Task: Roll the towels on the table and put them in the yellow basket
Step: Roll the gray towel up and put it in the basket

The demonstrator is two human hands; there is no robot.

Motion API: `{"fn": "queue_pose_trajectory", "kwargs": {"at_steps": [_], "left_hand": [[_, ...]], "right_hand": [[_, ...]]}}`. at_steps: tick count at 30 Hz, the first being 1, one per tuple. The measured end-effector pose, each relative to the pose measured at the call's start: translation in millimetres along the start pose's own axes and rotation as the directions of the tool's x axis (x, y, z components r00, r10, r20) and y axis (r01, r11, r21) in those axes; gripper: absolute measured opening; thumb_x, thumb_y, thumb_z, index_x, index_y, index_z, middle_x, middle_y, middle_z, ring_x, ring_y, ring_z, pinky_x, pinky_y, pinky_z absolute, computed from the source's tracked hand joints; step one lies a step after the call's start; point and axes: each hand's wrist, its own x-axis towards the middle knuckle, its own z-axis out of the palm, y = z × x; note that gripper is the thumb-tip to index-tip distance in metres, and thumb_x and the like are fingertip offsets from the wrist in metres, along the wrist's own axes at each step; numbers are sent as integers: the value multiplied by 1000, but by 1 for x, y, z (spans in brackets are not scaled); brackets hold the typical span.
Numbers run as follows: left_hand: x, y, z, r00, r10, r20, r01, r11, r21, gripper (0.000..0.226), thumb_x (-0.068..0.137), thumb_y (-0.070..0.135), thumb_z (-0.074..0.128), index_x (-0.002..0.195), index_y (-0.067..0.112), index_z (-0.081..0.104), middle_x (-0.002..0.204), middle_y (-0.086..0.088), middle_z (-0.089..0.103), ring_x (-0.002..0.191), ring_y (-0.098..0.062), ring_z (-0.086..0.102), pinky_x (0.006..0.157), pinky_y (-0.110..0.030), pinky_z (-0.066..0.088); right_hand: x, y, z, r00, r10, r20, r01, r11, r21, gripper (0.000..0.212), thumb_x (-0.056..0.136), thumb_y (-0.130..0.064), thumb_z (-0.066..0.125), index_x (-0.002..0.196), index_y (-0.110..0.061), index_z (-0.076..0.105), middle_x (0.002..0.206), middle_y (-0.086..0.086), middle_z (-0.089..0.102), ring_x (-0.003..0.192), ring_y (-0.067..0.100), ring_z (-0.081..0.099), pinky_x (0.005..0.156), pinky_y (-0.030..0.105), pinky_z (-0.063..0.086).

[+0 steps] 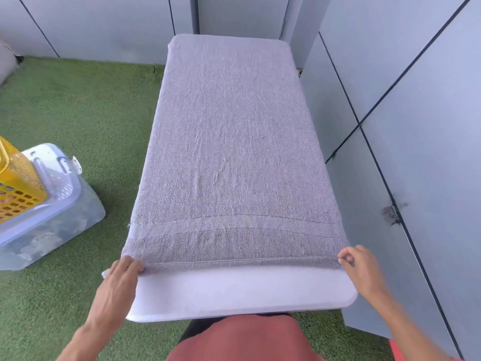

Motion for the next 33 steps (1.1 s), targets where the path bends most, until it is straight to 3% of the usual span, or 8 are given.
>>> {"fn": "queue_pose_trajectory", "kwargs": {"at_steps": [6,10,16,21,25,28,30,33], "left_hand": [[-19,0,13,998,69,4,-69,983,170,34,84,13,33,108,3,55,112,-14,52,96,-32,50,79,-44,48],[-9,2,10,998,40,-54,-33,991,133,49,69,-12,70,112,5,54,109,-12,50,91,-30,48,72,-43,50],[-5,5,6,997,27,-76,-20,995,98,46,63,-18,71,99,7,60,99,-8,58,86,-27,46,66,-40,46],[-6,-23,-6,982,109,151,-109,994,-10,43,76,-12,67,85,28,51,82,10,54,72,-12,48,62,-30,47],[32,-26,-31,891,-33,453,127,976,-178,20,91,7,59,89,27,63,89,10,65,80,-5,59,73,-19,49],[60,-20,-40,805,-67,589,210,961,-178,18,88,10,65,83,28,65,87,13,67,81,0,63,75,-16,49],[61,-14,-40,841,-127,526,241,958,-154,24,84,8,68,75,29,63,86,9,66,77,-5,63,71,-24,52],[30,4,-30,988,-82,133,90,995,-53,27,78,-2,70,71,21,58,80,5,55,73,-14,52,54,-25,41]], "right_hand": [[-26,4,19,993,-113,15,114,989,-98,27,80,-11,72,107,-14,66,104,-4,54,102,21,52,94,36,41],[-16,16,14,977,-205,52,210,968,-138,38,73,-4,77,109,-11,66,104,-6,52,102,11,45,96,50,46],[-14,5,17,933,-355,-63,320,896,-307,32,65,14,75,92,-3,70,91,4,63,91,16,48,87,33,37],[-12,14,0,971,-202,126,219,967,-132,22,83,6,63,96,-9,72,92,1,68,89,23,61,81,26,41],[11,4,-23,923,-33,384,44,999,-22,22,87,-6,64,80,-27,66,77,-6,68,71,8,59,65,13,40],[29,-5,-27,907,63,417,-85,996,34,15,82,-7,69,77,-21,69,73,7,70,66,15,60,61,21,41],[30,-9,-23,922,117,369,-151,986,64,17,80,-4,72,74,-19,66,69,7,68,66,19,60,60,23,41],[14,-9,-10,983,113,142,-119,992,32,33,76,-3,75,67,-29,58,70,-1,61,69,17,58,63,23,39]]}}
